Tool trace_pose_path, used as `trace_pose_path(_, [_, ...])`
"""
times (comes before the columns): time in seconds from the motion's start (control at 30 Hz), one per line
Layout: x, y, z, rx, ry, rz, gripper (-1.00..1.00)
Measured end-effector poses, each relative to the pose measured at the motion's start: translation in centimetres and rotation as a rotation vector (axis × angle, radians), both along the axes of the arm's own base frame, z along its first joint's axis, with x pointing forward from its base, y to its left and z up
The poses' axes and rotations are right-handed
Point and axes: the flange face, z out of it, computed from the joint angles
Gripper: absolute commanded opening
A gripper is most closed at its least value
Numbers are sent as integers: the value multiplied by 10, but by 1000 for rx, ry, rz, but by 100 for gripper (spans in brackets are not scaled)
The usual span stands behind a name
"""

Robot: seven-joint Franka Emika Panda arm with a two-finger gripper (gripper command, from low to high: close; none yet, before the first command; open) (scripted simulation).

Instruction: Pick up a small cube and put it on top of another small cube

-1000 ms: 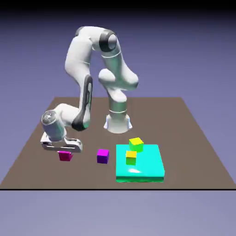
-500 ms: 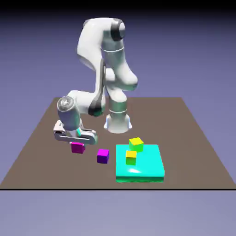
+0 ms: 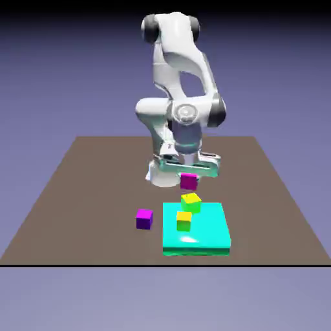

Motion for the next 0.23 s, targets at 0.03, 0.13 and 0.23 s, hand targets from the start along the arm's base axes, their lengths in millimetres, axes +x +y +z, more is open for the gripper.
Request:
trace_pose_path(0.03, [-3, 1, -14, 0, 0, 0, -100])
trace_pose_path(0.13, [-15, 4, -52, -1, 0, 1, 100])
trace_pose_path(0.23, [-10, 2, -39, -3, 0, 0, 100])
